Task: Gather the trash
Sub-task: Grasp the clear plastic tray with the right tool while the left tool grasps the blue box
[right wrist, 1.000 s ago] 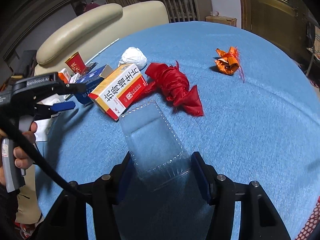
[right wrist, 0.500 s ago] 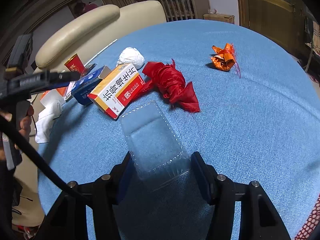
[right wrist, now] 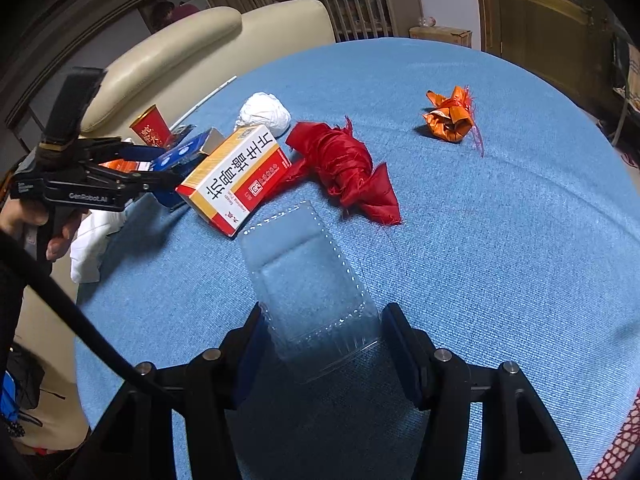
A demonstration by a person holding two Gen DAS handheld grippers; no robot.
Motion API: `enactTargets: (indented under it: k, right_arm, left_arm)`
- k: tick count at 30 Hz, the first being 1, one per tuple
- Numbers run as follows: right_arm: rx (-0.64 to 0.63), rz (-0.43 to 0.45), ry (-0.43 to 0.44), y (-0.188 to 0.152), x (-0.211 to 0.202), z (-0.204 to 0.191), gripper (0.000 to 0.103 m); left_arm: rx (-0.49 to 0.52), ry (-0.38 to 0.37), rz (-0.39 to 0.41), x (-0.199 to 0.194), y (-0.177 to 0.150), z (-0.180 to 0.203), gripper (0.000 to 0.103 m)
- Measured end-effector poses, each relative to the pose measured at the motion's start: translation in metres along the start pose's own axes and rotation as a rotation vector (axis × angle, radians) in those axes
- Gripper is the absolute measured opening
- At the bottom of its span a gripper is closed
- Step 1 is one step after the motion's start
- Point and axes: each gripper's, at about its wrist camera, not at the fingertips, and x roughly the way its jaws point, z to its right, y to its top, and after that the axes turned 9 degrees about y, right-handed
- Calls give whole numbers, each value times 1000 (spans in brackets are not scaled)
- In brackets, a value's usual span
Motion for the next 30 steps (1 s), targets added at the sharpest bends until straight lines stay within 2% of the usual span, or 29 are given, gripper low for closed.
enactTargets:
  k: [2,4,6,12,19,25,30]
  right_arm:
    - [-3,-2,1,0,0,0,61]
    - [2,-1,3,0,0,0,61]
    - [2,-1,1,0,0,0,61]
    - [22,8,-2,1,0,-1,60]
    - [20,45,9,-9,-16,-11,60]
    - [37,81,6,-27,-39,-11,60]
    - [43,89,-7,-40,-49,-10,60]
  left_arm:
    - [-4,21,-20,9,-2,1,77]
    - [-27,25,-53,19,-3,2,55]
    - [-61,50,-52,20,-8,3,51]
    - [-258,42,-27,-2,-33,1,50]
    - [-411,-3,56,-49,-77,31,50]
    - [-443,-36,101,-77,-102,63,50]
    - [-458,-55,85,-80,-114,80,50]
